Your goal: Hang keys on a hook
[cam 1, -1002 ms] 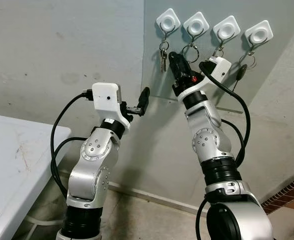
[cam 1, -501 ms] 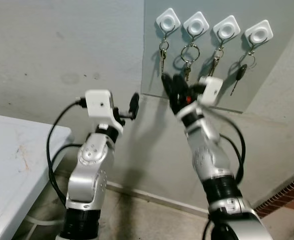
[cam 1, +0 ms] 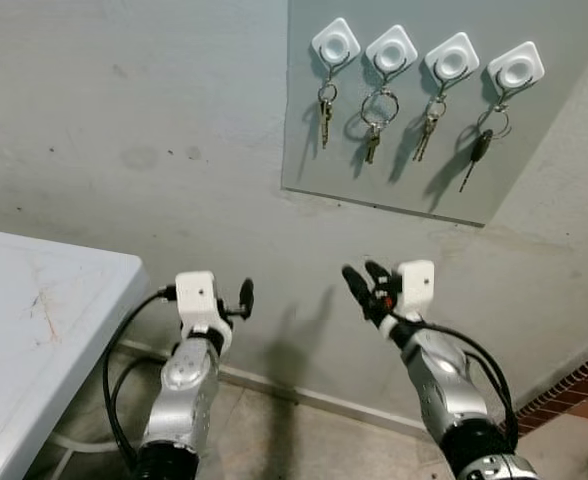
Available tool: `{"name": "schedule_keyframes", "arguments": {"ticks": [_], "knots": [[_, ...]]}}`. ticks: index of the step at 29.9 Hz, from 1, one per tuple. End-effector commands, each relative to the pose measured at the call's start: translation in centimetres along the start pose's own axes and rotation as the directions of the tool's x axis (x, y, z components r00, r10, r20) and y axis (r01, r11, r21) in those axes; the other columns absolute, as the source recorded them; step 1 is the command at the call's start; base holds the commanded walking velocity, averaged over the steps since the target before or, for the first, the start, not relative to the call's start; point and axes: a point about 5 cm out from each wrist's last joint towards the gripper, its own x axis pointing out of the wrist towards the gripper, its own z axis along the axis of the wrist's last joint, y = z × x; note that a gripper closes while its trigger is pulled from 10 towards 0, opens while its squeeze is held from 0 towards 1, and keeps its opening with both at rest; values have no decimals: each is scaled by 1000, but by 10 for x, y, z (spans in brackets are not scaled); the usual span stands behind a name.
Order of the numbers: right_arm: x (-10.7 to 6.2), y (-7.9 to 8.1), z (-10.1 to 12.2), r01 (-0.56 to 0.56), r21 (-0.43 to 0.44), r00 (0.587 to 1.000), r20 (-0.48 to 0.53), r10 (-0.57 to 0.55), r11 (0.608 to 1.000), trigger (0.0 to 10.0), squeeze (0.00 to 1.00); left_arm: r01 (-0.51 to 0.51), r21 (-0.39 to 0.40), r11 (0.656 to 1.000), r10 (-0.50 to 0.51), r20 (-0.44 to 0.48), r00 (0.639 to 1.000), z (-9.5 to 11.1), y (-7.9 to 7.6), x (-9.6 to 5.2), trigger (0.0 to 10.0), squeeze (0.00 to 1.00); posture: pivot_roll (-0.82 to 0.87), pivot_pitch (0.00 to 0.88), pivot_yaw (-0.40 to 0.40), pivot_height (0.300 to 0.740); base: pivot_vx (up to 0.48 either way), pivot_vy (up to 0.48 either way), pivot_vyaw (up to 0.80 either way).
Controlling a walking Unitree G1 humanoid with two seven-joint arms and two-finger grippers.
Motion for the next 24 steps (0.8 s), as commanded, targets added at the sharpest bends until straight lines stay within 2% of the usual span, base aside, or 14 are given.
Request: {"name": "schedule_keyframes", "arguments": {"ticks": [1,5,6,7,10,11,13,15,16,17,18,20,24], "knots": [[-14,-9,-24,55,-44,993,-104,-59,998,10000,0,-15,85,996,18,-37,999,-16,2,-2,10000,0,-3,5,-24,740,0,0,0],[-29,-14,-47,90,-77,970,-219,-105,993,10000,0,-43,60,997,49,-106,993,-35,10,-7,10000,0,-7,0,-18,740,0,0,0],[-29,-14,-47,90,-77,970,-219,-105,993,10000,0,-43,60,997,49,-106,993,-35,10,-7,10000,0,-7,0,-18,740,0,0,0],[-38,-17,-60,108,-92,950,-283,-130,990,10000,0,-24,60,998,33,-141,990,-45,10,-11,10000,0,-7,0,-17,740,0,0,0],[-51,-20,-75,139,-105,916,-366,-168,985,10000,0,-19,22,1000,23,-217,976,-61,12,-18,10000,0,-10,0,-12,740,0,0,0],[-63,-21,-88,142,-138,882,-433,-188,980,10000,0,-34,-17,999,27,-289,957,-75,15,-26,10000,0,-11,0,-10,740,0,0,0],[-78,-22,-102,172,-145,835,-503,-222,974,10000,0,-50,-17,999,41,-364,931,-91,17,-36,10000,0,-15,0,-7,740,0,0,0],[-84,-23,-108,165,-167,816,-531,-230,972,10000,0,-90,-67,994,57,-396,916,-98,19,-42,10000,0,-13,0,-7,740,0,0,0],[-92,-21,-115,159,-170,792,-566,-229,972,10000,0,-128,-95,987,73,-441,894,-107,22,-49,10000,0,-15,0,-4,740,0,0,0],[-100,-21,-121,169,-175,766,-595,-241,970,10000,0,-126,-83,988,73,-471,879,-114,23,-56,10000,0,-17,0,-1,740,0,0,0],[-100,-21,-121,169,-175,766,-595,-241,970,10000,0,-126,-83,988,73,-471,879,-114,23,-56,10000,0,-17,0,-1,740,0,0,0],[-114,-21,-131,178,-181,724,-642,-254,967,10000,0,-118,-75,990,62,-521,852,-126,24,-67,10000,0,-20,0,3,740,0,0,0],[-134,-22,-144,181,-197,662,-701,-267,964,10000,0,-127,-67,990,67,-564,823,-138,27,-81,10000,0,-24,0,6,740,0,0,0]]}}
